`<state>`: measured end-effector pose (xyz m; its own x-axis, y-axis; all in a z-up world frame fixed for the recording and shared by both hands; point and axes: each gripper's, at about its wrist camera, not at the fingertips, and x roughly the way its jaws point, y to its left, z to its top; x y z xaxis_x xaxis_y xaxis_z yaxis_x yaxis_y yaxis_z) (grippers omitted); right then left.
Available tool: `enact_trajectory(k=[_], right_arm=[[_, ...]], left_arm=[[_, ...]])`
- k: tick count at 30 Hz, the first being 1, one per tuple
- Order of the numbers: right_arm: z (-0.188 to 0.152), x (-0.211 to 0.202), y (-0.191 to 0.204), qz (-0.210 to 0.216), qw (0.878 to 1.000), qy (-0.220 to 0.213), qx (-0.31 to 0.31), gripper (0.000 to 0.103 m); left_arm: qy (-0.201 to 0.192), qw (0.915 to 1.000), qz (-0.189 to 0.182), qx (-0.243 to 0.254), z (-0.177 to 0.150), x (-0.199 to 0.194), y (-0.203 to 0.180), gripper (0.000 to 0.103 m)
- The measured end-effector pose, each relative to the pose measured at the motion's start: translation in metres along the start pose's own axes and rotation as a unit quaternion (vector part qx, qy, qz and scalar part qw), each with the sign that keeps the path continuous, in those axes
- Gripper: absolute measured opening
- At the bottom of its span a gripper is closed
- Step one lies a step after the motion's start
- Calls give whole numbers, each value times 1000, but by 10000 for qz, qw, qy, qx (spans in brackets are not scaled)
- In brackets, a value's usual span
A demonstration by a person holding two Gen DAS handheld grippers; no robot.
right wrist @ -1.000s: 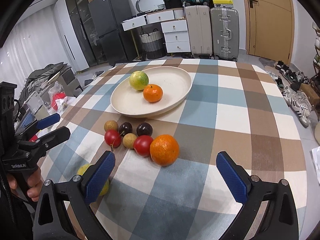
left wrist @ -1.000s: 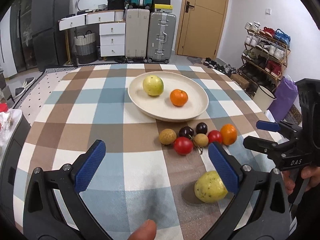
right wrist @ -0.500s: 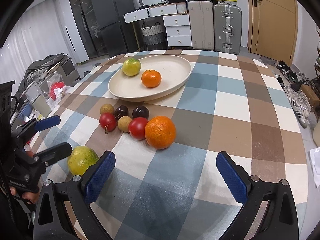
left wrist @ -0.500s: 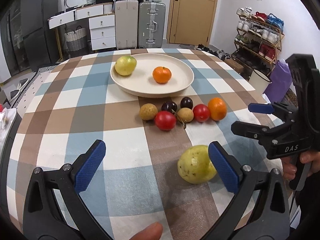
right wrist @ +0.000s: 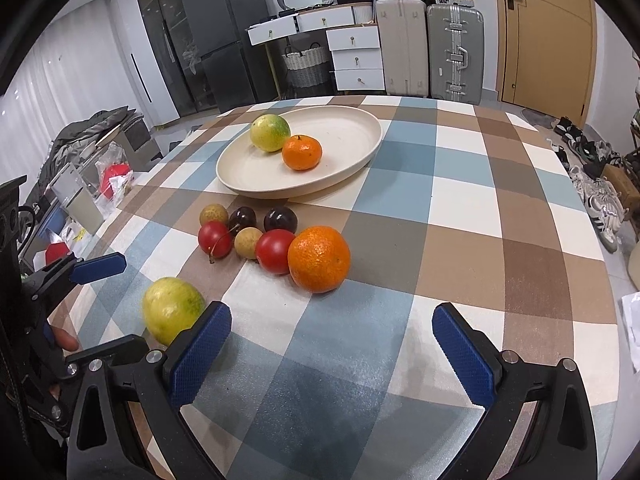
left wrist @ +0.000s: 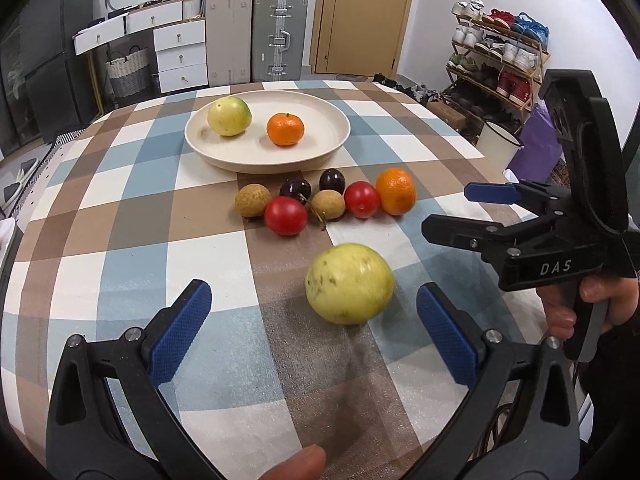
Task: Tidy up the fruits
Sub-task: 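Grasp the large yellow fruit with the left tool, then grasp the second orange with the right tool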
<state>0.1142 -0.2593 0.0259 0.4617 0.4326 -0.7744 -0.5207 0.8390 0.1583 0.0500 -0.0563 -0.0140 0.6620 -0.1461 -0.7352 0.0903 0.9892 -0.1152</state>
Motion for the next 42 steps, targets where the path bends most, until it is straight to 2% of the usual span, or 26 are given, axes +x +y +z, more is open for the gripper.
enact_trajectory(k=[3,6,16,20,26,28,40,42], right_arm=[[-1,1,-1,18,10000,18,30,103],[-1,3,-4,22,10000,54,74,103],[2,17,-8,70,9998,182,76,101],[6,22,-8,66,9998,209,28,93],[13,31,-10,116,9996,243,-22,88],[15,36,-12,186,9994,275,-10,84],[24,42,-8,428,9987,249,-151,66],[24,42,-7,491,9983,244,-177,59]], left_arm=[[168,9998,-83,-34,-1,6,-1,100],[329,9992,-236,-65,0,15,-1,90],[330,9991,-239,149,10,34,-10,83],[341,9991,-244,110,16,40,-6,78],[349,9986,-399,63,18,45,-4,62],[344,9980,-528,71,18,46,-4,52],[110,9978,-644,67,20,34,-3,52],[60,9980,-636,9,22,31,1,52]])
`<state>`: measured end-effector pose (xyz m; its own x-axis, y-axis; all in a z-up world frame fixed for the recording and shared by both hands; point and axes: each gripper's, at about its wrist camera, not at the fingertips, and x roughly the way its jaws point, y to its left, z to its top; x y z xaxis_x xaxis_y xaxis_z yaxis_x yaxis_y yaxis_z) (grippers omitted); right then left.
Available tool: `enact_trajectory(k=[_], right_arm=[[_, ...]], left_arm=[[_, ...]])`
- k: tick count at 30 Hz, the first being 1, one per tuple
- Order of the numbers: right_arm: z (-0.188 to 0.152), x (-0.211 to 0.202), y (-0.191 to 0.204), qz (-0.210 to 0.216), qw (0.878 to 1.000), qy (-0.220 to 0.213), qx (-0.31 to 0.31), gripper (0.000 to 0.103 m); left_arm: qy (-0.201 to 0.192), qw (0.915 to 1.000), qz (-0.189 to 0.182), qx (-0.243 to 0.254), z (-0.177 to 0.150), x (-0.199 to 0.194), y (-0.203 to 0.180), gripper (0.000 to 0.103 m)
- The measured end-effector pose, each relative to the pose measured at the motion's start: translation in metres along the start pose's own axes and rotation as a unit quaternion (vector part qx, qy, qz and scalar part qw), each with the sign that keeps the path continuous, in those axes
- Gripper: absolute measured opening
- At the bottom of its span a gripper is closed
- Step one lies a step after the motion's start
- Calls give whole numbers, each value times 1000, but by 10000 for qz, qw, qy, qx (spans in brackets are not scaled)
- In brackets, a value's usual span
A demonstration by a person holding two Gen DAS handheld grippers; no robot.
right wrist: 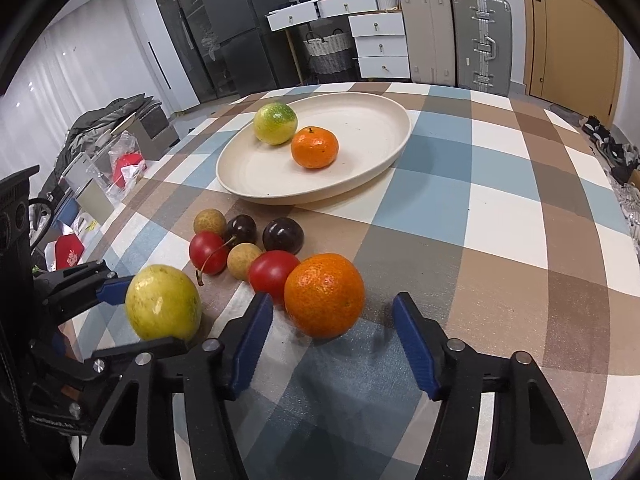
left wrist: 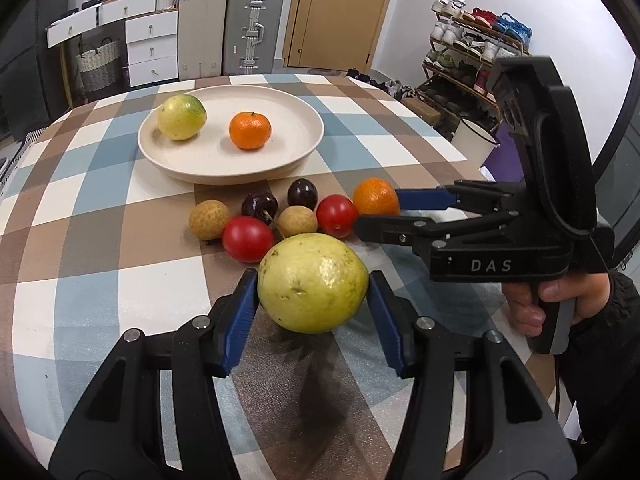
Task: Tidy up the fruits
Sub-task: 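Grasp the second orange with the right tool, then carry the yellow fruit and orange onto the plate and release both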
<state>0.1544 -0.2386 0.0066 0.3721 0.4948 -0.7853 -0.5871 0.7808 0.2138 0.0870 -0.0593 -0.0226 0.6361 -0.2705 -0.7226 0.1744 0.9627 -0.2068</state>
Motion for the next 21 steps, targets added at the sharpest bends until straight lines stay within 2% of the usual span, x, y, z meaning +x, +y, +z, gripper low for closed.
enact_trajectory(k=[4,5,21], right_arm=[[0,0,2,183,9998,-67,-9,46],[0,-1,2,153,9999,-79,-14,40],[-2,-37,5,61,9990,-437,22,39]], left_arm=[[-82,9999,55,-56,5,-5,5,52],[-109,9999,64,-49,7,-6,5,52],[-580,9980,262,-33,32,-28,12,52]])
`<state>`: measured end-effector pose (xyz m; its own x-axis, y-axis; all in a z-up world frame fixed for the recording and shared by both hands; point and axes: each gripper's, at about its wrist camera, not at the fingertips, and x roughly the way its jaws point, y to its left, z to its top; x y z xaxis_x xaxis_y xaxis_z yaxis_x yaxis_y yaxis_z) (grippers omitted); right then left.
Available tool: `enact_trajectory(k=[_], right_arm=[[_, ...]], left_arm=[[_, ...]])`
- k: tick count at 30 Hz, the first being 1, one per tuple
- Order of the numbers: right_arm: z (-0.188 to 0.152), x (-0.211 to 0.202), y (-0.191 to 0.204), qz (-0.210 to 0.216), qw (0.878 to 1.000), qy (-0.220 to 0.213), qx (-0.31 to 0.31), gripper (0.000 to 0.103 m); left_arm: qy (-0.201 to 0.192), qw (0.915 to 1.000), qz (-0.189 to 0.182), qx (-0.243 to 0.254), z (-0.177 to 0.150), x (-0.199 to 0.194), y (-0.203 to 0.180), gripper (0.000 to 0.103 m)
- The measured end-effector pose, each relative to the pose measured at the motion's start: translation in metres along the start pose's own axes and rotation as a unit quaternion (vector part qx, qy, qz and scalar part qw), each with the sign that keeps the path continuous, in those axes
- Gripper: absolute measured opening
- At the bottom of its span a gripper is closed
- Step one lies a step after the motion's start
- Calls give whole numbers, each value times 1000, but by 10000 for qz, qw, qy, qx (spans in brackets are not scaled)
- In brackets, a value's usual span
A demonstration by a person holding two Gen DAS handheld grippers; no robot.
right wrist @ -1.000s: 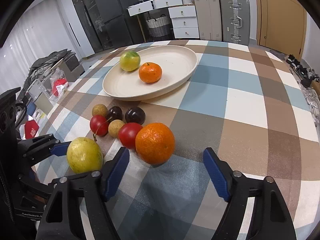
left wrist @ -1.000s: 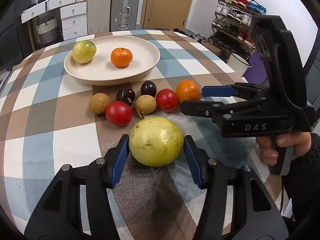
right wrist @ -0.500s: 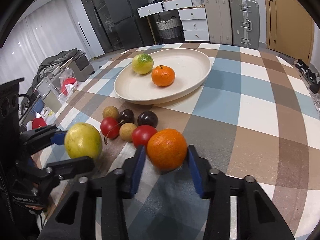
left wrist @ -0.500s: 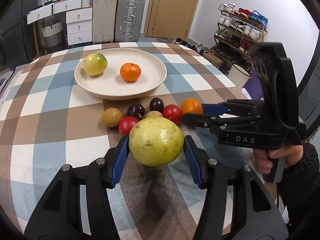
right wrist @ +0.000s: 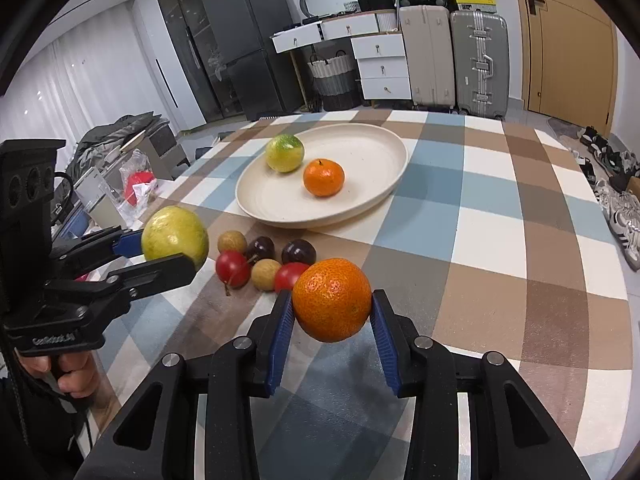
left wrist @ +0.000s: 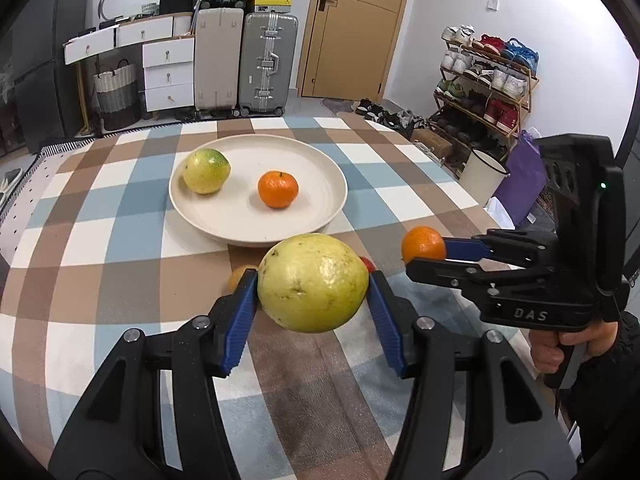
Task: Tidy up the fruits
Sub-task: 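Carry the yellow fruit and orange onto the plate and release both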
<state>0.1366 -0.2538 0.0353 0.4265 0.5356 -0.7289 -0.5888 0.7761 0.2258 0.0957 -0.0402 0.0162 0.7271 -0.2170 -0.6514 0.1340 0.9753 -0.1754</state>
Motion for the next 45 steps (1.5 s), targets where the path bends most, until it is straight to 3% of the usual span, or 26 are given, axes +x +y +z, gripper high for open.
enact_trajectory(k=[12,24,45], right_arm=[[21,-25,17,26,9995,-327,11,39],[47,-23,23,10,9986,-521,92,39],[84,17,2,-52,9980,-520,367,39]], left_arm=[[-344,9993,163,-68,24,-16,17,52],[-425,9987,249,-158,42,-10,36,52],[-113,9988,387,-265,57,64,63,52]])
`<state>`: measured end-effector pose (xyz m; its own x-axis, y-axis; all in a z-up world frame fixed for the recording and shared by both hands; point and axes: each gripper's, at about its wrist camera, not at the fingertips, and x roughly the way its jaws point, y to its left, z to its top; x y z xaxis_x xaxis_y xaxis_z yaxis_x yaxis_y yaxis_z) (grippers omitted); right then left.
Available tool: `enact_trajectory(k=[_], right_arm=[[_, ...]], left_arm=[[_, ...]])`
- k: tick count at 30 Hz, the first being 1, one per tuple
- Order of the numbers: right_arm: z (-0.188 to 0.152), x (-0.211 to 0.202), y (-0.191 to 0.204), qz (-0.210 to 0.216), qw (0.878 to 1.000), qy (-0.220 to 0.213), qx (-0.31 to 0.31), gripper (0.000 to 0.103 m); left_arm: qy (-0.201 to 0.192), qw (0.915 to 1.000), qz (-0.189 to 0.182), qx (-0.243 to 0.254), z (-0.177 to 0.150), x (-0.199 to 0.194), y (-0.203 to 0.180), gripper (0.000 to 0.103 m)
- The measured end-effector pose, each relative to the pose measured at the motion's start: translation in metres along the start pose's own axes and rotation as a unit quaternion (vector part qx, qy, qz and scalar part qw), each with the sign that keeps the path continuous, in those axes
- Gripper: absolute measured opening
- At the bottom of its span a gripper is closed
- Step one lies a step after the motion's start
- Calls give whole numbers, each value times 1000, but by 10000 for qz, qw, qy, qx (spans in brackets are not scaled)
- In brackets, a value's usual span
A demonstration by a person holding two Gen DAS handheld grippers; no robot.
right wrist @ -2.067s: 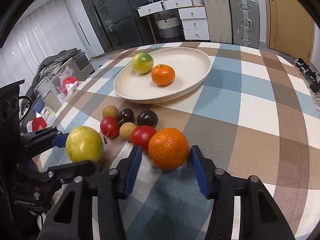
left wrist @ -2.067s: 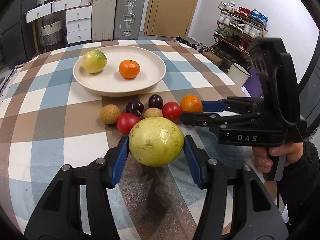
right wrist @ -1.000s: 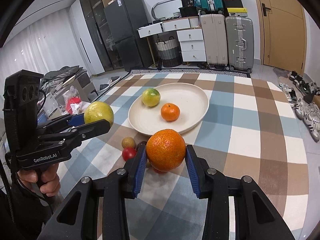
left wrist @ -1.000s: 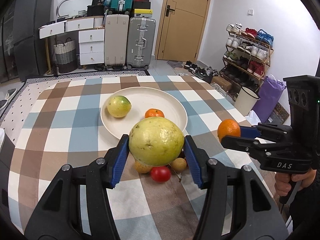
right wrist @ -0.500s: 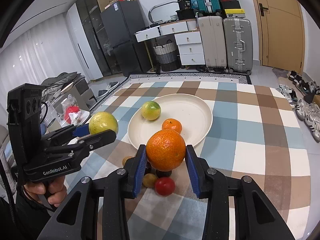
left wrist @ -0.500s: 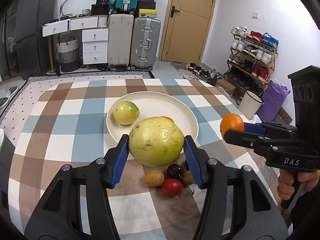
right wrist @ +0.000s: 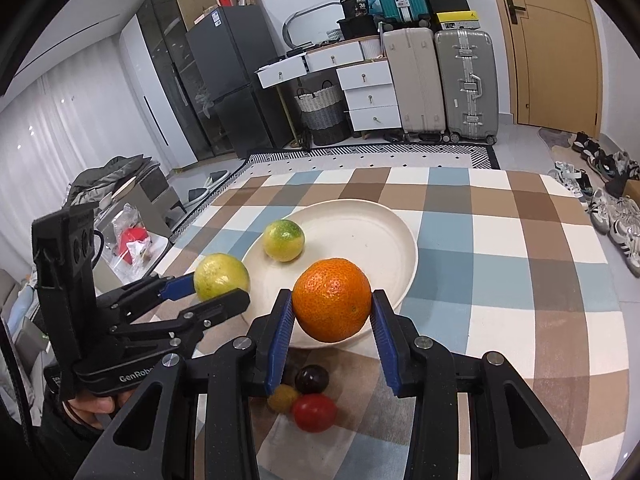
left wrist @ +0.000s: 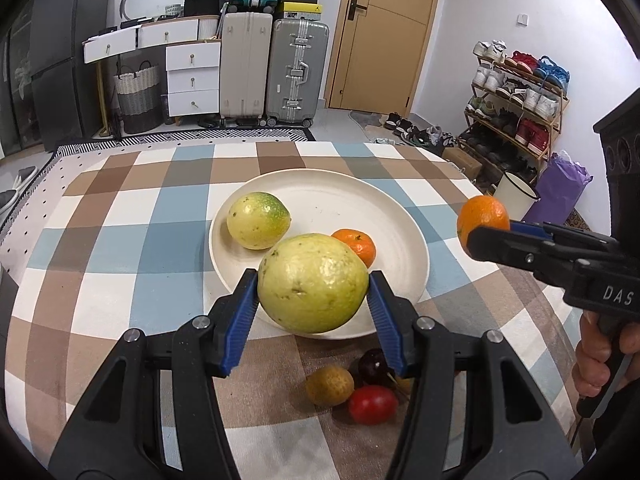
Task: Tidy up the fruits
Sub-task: 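Carry the yellow fruit and orange onto the plate and release both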
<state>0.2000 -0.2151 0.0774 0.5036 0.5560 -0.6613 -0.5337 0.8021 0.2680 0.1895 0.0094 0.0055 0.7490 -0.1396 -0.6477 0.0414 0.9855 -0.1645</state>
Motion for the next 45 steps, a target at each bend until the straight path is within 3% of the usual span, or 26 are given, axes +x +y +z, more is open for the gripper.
enact_trajectory(k=[16,33,41,45], right_arm=[[10,34,-15,-126,9999,0,35,39],[21,95,-33,-275,9980,379,416,40],[19,72,-25,-326,9992,155,188,60],[13,55,-25,-347,9992,124,125,80]], left_arm=[[22,9998,154,-105,-1,32,12,52],[-11,9994,225,-256,-3,40,23,52],[-114,9994,212,-248,-3,31,21,54],[-207,9992,232,-247,-4,19,21,80]])
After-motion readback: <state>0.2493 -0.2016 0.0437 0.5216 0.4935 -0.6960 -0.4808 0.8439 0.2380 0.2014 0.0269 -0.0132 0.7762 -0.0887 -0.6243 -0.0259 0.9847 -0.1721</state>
